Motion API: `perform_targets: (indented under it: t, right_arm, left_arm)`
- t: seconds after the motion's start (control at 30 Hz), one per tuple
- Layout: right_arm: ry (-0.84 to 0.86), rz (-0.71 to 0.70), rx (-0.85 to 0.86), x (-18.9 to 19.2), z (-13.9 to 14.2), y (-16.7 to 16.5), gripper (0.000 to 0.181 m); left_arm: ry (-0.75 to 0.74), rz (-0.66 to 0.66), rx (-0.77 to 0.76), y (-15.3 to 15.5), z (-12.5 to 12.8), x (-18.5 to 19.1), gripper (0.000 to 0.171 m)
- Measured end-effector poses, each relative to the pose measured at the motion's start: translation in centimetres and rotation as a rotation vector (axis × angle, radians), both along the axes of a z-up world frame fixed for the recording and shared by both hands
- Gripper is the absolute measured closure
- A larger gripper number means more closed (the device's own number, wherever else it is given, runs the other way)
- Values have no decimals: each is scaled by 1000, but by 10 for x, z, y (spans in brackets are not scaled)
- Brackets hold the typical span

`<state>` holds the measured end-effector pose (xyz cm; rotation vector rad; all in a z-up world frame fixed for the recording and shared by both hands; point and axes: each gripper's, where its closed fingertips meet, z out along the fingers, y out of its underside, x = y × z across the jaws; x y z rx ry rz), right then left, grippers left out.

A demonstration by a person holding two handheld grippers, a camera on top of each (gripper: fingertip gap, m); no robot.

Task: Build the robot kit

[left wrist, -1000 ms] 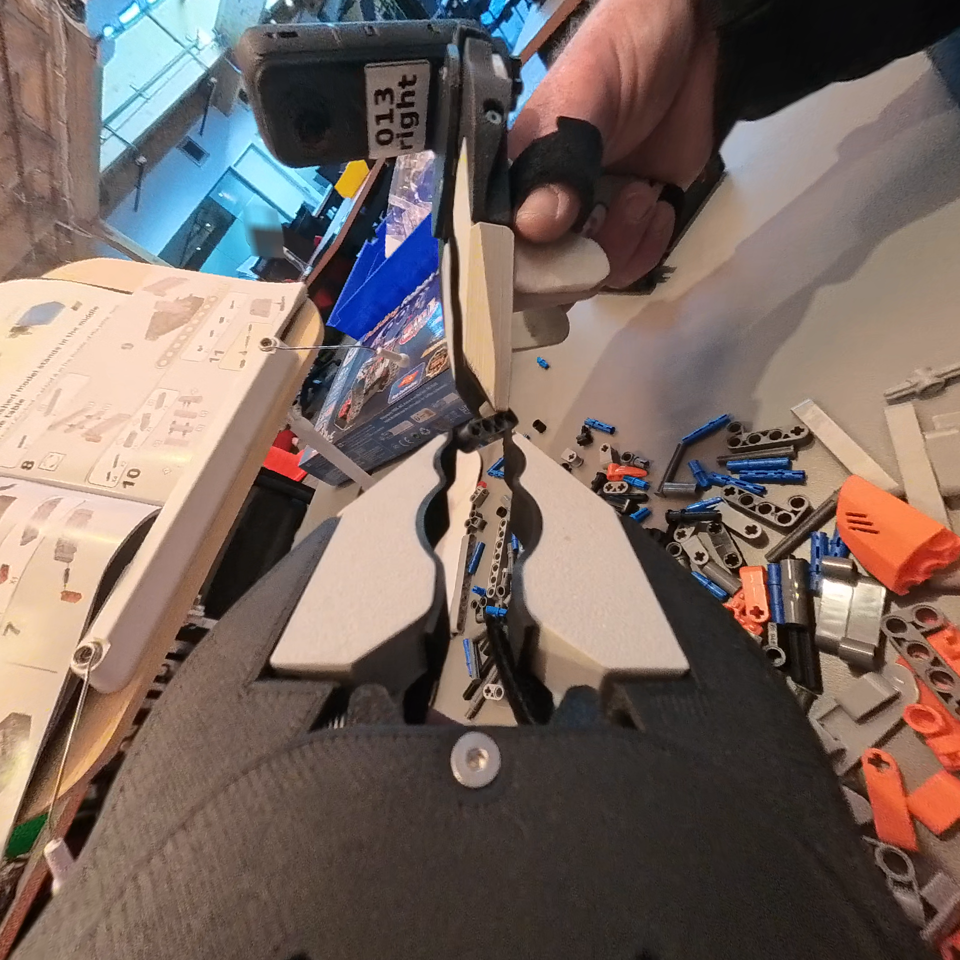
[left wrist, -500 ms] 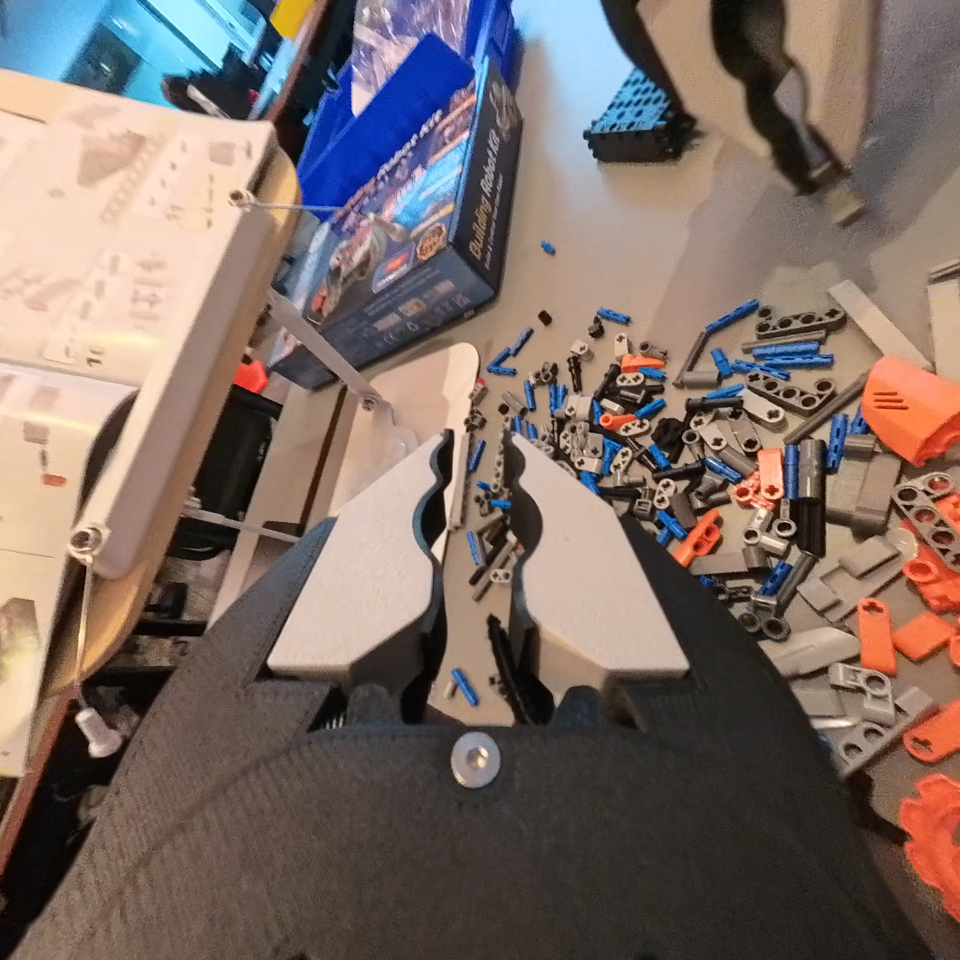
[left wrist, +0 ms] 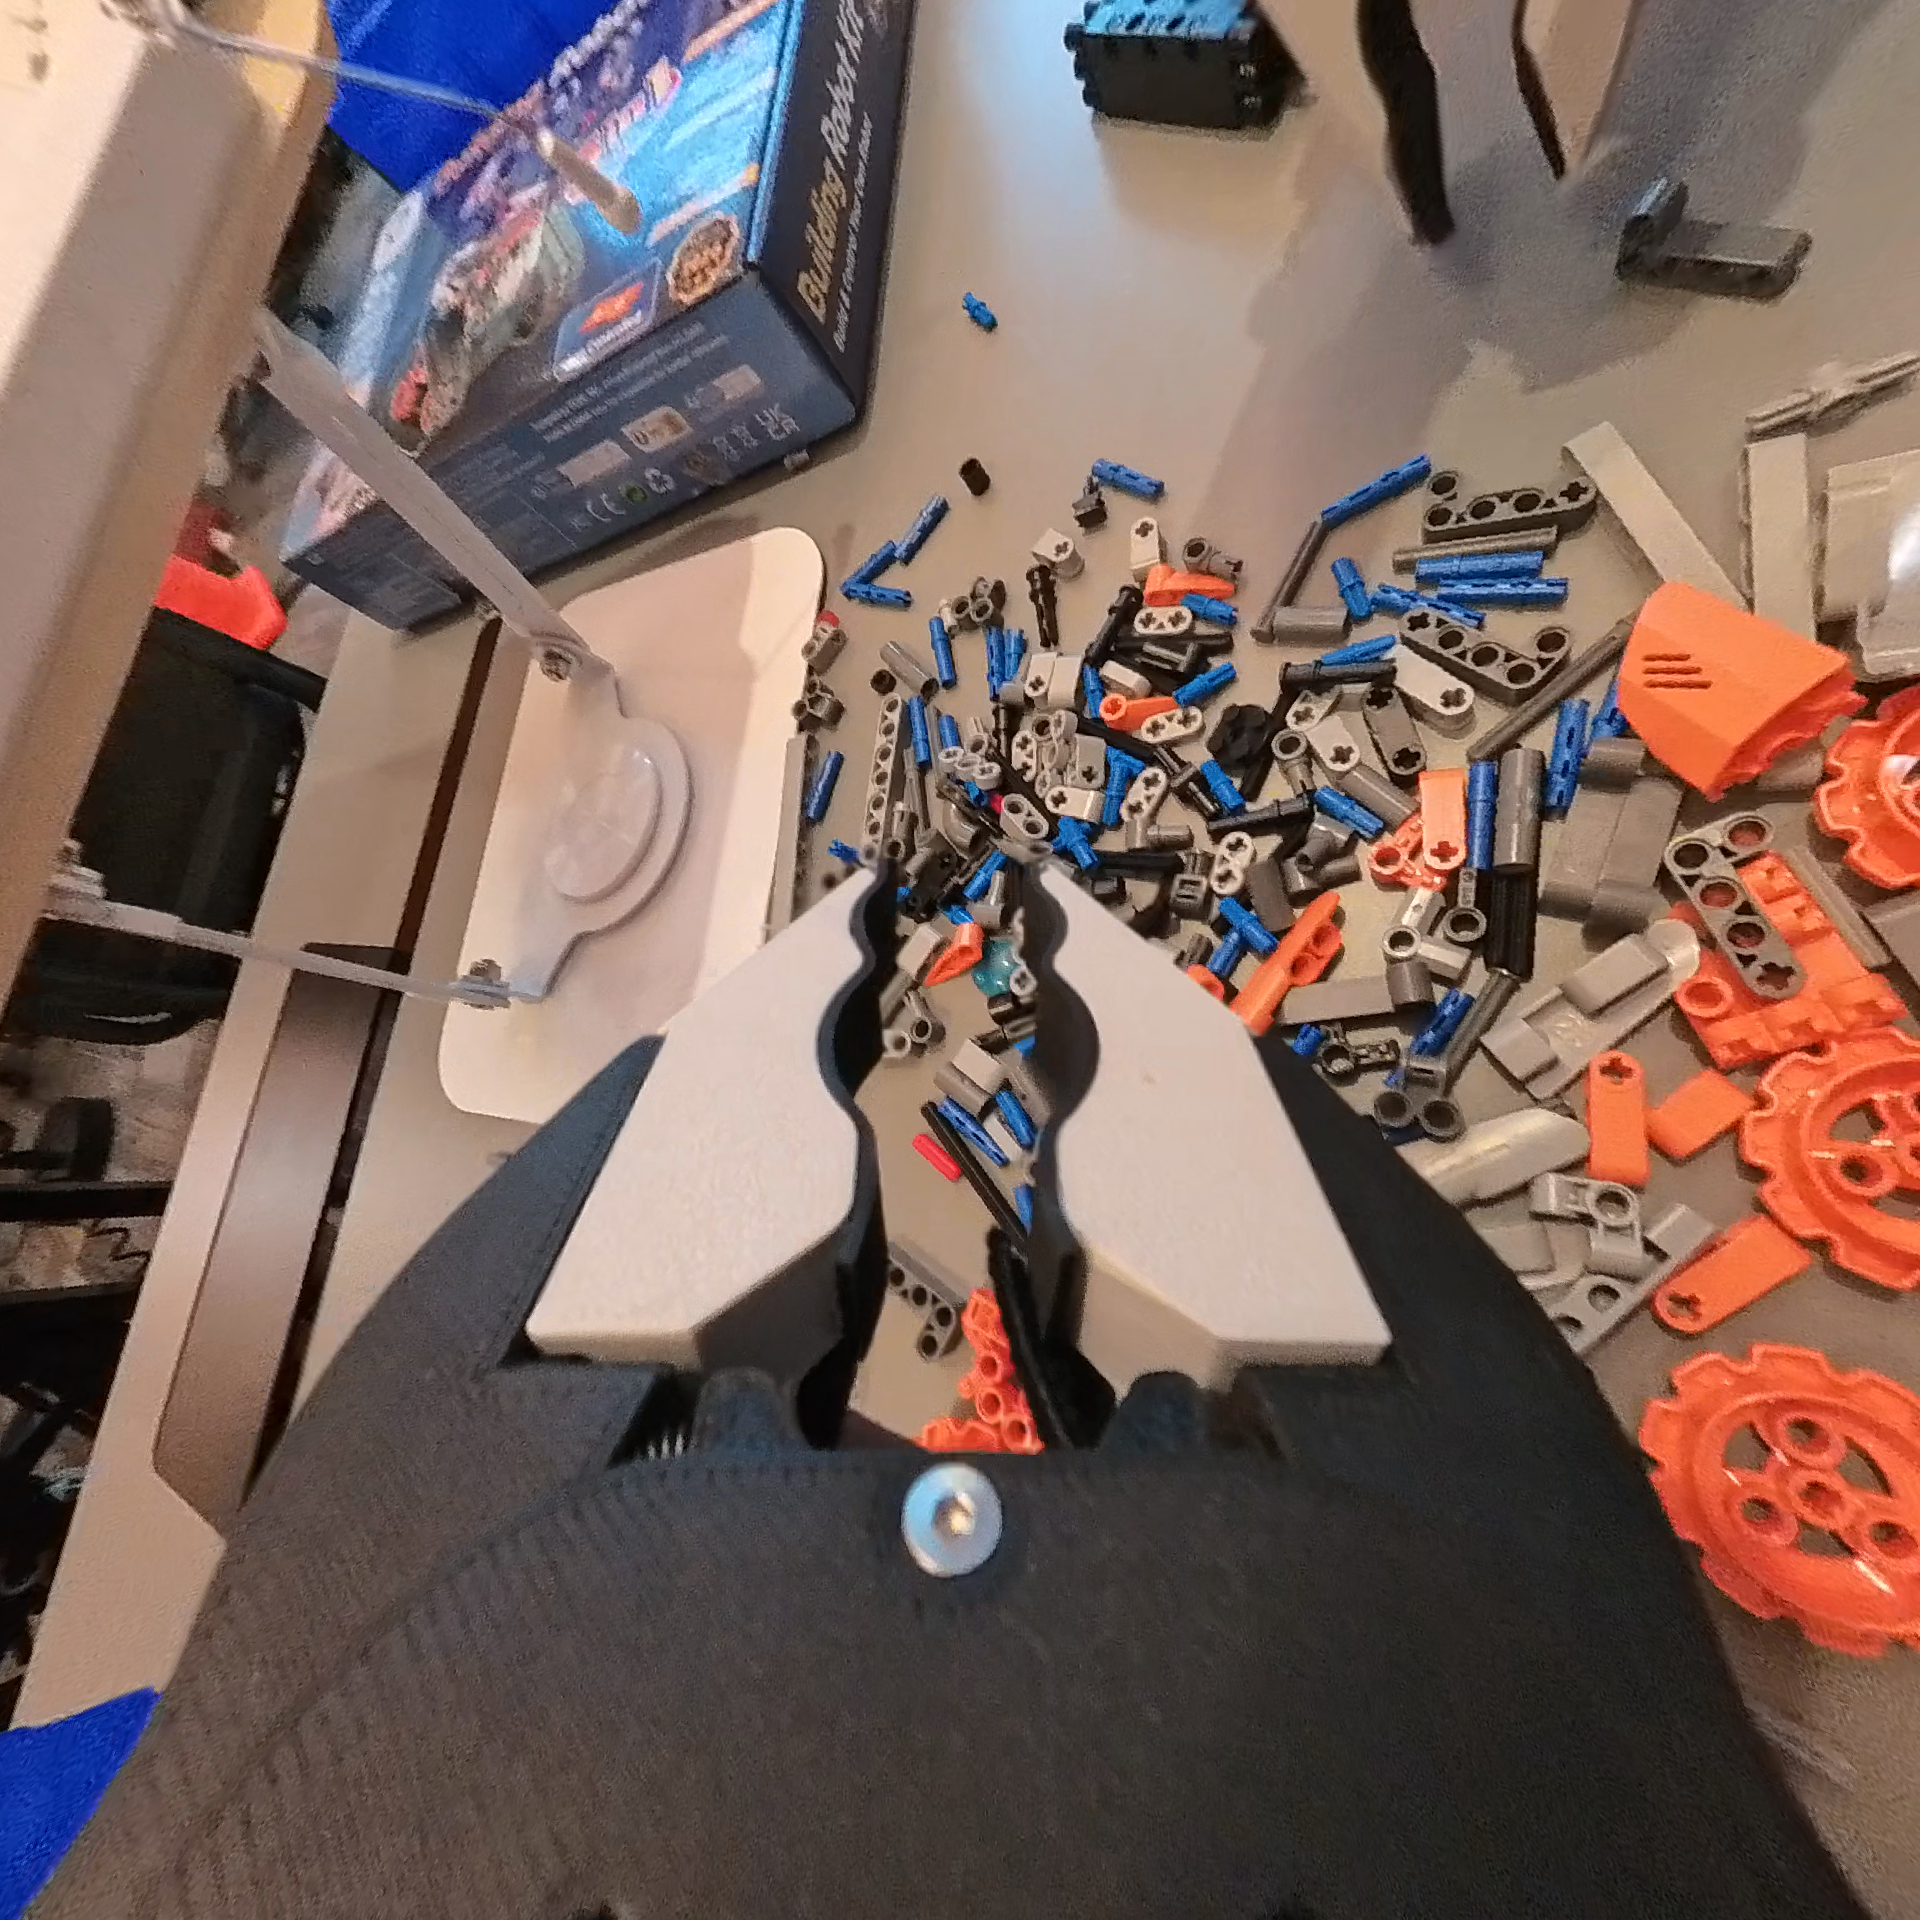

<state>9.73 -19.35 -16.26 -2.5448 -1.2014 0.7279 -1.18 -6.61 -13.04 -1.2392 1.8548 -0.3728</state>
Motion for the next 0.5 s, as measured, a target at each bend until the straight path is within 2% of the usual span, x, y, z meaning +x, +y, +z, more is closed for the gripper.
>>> perform_targets:
  t: [0.13, 0.33, 0.5]
  right_arm:
    - [93, -3, 131, -14, 21, 12, 162]
    - [119, 13, 282, -36, 27, 38, 169]
    - [156, 55, 324, -55, 32, 51, 179]
  left_arm:
    - [30, 49, -22, 9, -1, -9, 153]
    - [62, 77, -53, 10, 6, -24, 155]
    - [221, 94, -164, -2, -23, -37, 153]
